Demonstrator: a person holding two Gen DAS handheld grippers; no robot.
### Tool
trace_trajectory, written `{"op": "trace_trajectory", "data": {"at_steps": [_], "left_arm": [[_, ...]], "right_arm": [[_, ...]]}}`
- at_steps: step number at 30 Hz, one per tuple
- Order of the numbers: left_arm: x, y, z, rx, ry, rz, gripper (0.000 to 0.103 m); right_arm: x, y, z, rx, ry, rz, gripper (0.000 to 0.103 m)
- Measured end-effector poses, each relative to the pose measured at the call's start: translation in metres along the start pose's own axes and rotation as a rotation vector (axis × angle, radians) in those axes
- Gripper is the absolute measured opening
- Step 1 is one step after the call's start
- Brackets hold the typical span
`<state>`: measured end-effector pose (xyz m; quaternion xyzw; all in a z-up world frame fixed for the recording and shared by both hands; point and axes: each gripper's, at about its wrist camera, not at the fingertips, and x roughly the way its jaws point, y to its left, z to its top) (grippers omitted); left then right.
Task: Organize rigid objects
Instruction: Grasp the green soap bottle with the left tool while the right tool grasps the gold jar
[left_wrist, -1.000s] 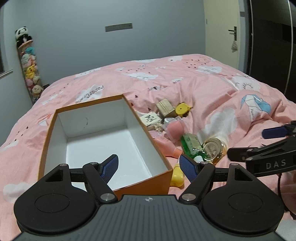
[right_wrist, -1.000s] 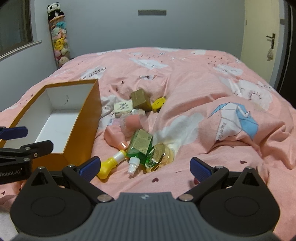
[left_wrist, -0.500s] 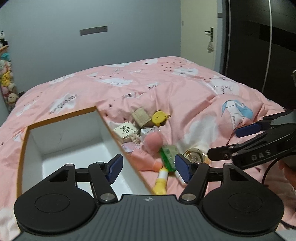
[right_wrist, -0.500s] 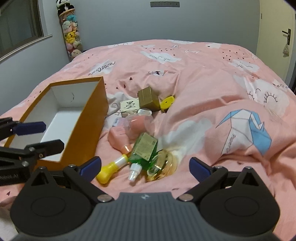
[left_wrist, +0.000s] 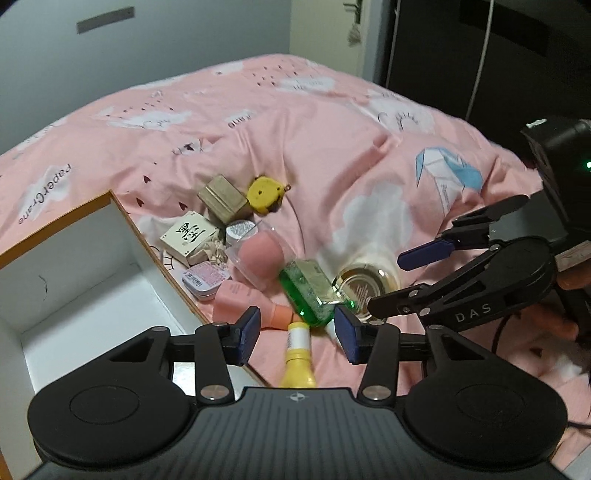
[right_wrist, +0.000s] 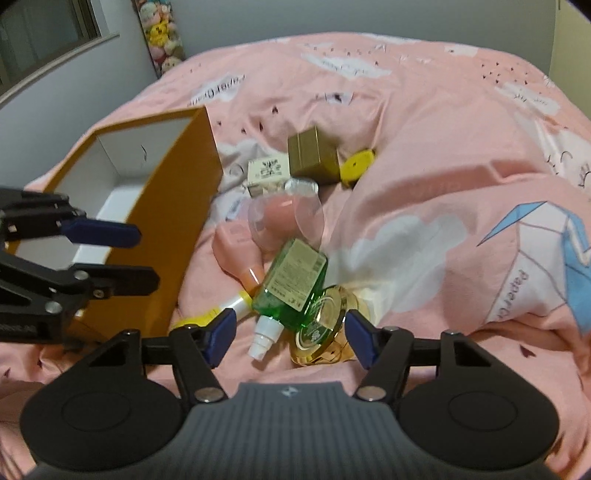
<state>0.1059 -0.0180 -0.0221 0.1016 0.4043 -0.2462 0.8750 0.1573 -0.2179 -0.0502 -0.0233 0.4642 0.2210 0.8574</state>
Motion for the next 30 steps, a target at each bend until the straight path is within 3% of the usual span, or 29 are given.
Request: {"op": "trace_trajectory", "data": {"at_steps": [5,12,19,25,30], "left_arm": [[0.009,0.010,0.008,0.060,0.083,-0.078,0.056],[0.028,0.008,0.021,0.134,0.169,-0.127,0.056],[0.067,0.005,0.043,-0.006,0.245,-0.116,0.058],[0.097,0.003,0.053,-0.135,0.317,-0.076,0.059],[0.125,0.012,0.051,-0.198,0.381,-0.057,0.060]], "right_arm": [[0.023,-0.004,0.000,0.008,0.058,0.024,0.063],[0.039,-0.018,0.005,0.025,0.072,-0.044,0.063],[0.054,-0.043,0.005,0.114,0.099,-0.046,0.053],[0.065,-0.041,0.008,0.077,0.119,-0.080,0.052],[0.075,-0.047,0.010,0.071,0.160,-0.040,0.058]]}}
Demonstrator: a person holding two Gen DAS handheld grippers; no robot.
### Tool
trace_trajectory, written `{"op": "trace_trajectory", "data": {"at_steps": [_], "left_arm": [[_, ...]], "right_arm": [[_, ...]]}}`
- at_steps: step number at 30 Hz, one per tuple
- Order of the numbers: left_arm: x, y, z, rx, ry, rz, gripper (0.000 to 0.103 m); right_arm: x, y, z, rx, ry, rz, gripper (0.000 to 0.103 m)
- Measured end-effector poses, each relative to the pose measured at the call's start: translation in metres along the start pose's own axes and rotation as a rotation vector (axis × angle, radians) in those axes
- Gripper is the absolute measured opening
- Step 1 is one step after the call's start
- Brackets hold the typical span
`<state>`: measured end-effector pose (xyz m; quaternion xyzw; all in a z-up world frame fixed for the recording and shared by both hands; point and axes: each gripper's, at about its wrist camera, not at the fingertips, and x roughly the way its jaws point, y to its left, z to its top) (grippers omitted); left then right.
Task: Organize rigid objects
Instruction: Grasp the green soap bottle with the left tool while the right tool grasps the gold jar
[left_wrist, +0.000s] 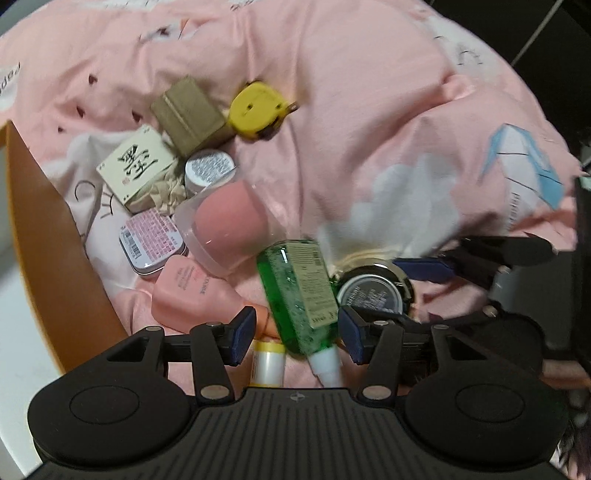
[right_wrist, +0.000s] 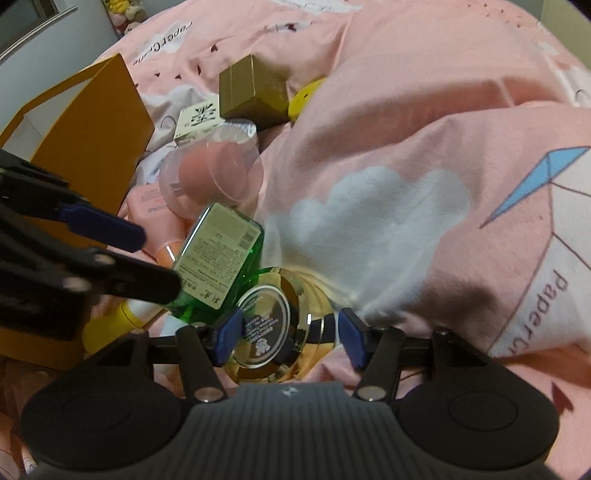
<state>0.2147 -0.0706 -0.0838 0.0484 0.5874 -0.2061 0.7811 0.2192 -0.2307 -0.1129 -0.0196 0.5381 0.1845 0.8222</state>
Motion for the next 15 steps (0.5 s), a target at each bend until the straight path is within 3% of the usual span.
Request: {"op": "trace_trajectory", "data": {"at_steps": [7,11,15], "left_arm": [[0.016,0.004,0.000,-0.033,0.039,-0.001,0.060],[0.021,-0.001,0.000,-0.028,0.043,0.002,0.060],[0.017,-0.004,-0.001,-0.021,0.024,0.007,0.053]], "right_arm": [[-0.018,-0.004,-0.007,0.027,-0.048,0.052,0.036],[-0.026,-0.002,-0.012,0.020,-0.059,0.120,0.033],[-0.016,-0.016,-0.012,0.103,-0.031,0.212,0.033]]}}
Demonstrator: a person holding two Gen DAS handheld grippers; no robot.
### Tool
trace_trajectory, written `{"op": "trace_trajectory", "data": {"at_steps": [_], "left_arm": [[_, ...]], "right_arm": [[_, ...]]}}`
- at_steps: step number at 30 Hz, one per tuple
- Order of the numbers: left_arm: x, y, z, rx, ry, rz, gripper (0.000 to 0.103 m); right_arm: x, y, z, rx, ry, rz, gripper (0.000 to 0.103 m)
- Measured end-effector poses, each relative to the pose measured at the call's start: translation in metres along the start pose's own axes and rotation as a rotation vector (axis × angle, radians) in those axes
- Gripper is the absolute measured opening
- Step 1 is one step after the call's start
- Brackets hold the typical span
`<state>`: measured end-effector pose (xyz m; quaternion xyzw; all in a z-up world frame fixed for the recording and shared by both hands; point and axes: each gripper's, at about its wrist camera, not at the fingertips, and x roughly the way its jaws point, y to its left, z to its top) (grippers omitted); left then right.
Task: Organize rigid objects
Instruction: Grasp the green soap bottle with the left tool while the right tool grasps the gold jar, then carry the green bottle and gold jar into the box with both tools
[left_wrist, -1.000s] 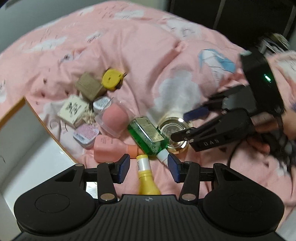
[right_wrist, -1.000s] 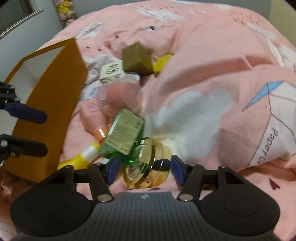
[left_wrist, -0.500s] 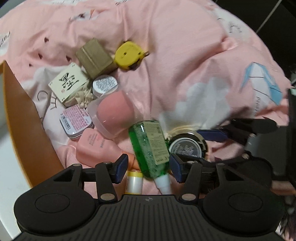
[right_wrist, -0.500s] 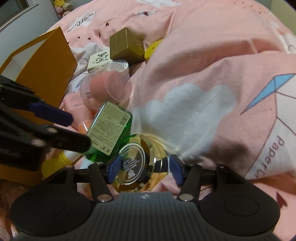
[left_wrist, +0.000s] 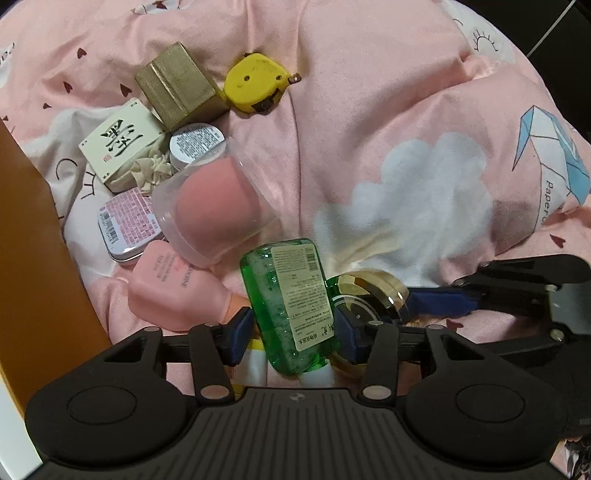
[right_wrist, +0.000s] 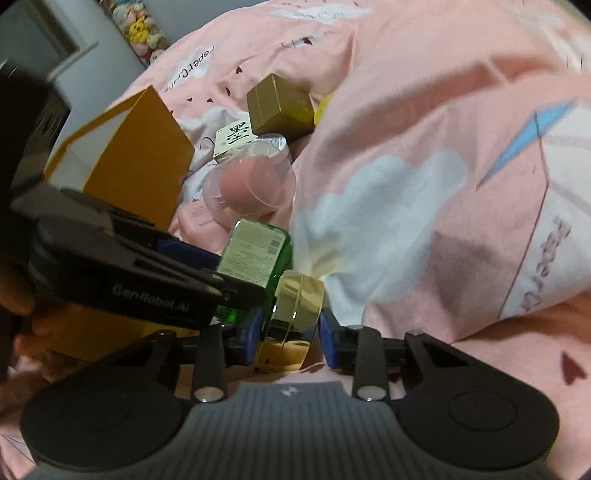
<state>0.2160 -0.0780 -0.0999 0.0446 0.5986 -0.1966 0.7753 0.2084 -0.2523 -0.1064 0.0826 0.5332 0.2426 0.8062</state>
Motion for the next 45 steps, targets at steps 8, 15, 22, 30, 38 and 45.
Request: {"op": "trace_trajectory", "data": {"at_steps": [8,15,22,30,38,45], "left_arm": [[-0.028,0.004,-0.021,-0.085,-0.100,-0.097,0.048],[0.000,0.008,-0.017,-0.212,-0.061,-0.030,0.049],[-0.004,0.002,-0.026,-0.247,-0.124,0.012,0.038],[-0.042,-0.006,-0.061,-0.236,-0.306,-0.030,0.032],[-0.101,-0.006,-0.064,-0.224,-0.473,-0.061,0.032],[-0.162,0.005,-0.081,-0.228,-0.615,-0.037,0.032]], "right_arm": [[0.006,0.001,-0.002,0.005,0.010,-0.015,0.034],[0.007,-0.003,-0.003,0.008,0.002,-0.024,0.034],[0.009,-0.001,-0.003,0.004,-0.004,-0.033,0.033],[-0.007,0.010,-0.009,-0.023,-0.068,-0.060,0.030],[-0.052,0.042,-0.009,-0.103,-0.178,-0.115,0.027],[-0.091,0.090,0.010,-0.211,-0.290,-0.089,0.027]]}}
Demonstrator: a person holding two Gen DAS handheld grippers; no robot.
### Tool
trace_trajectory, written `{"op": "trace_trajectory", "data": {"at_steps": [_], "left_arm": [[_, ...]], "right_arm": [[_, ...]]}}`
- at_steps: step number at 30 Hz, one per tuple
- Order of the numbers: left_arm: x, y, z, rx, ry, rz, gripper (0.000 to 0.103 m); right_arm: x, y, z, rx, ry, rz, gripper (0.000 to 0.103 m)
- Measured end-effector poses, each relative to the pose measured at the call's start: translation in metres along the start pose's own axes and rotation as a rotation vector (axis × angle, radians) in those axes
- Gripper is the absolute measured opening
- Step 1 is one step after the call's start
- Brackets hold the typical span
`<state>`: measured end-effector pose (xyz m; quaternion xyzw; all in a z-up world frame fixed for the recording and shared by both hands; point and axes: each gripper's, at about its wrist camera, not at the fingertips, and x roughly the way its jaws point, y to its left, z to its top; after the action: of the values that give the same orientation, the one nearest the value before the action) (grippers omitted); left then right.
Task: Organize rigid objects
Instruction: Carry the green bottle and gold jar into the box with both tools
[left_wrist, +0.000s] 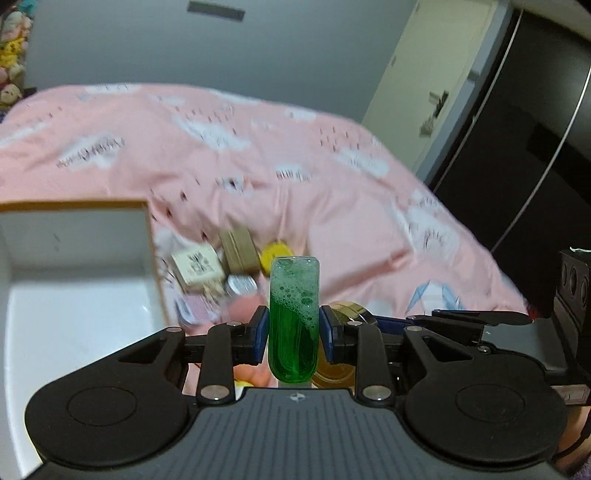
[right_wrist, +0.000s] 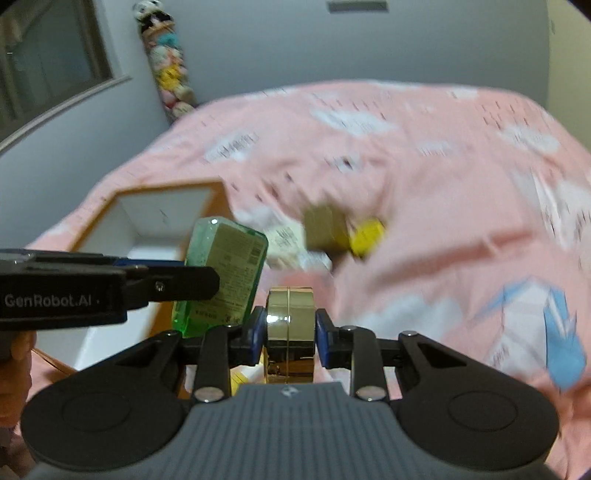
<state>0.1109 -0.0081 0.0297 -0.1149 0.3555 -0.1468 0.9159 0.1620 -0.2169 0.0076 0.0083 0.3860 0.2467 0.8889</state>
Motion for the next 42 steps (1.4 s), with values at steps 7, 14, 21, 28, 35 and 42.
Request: {"op": "trace_trajectory", "data": {"at_steps": [7,14,21,28,35,42], "left_arm": [[-0.045,0.039,0.011,-0.056,-0.098,0.123,0.032],[-0.043,0.091,-0.001,-0.122,-0.038,0.262,0.032],[-0.020,0.117,-0.029,-0.120,0.077,0.327,0.032],[-0.001,0.130,-0.044,-0.136,0.163,0.325,0.032],[0.004,0.138,-0.052,-0.150,0.204,0.320,0.032],[0.008,0.148,-0.055,-0.186,0.232,0.314,0.032]], "right_arm": [[-0.003,0.060,0.034,-0.138,-0.062,0.101,0.027],[0.023,0.124,0.047,-0.342,-0.013,0.178,0.027],[0.063,0.163,0.031,-0.527,0.173,0.204,0.027],[0.103,0.169,0.016,-0.586,0.358,0.231,0.027],[0.133,0.171,0.007,-0.585,0.530,0.286,0.027],[0.151,0.178,0.004,-0.671,0.603,0.275,0.027]]}}
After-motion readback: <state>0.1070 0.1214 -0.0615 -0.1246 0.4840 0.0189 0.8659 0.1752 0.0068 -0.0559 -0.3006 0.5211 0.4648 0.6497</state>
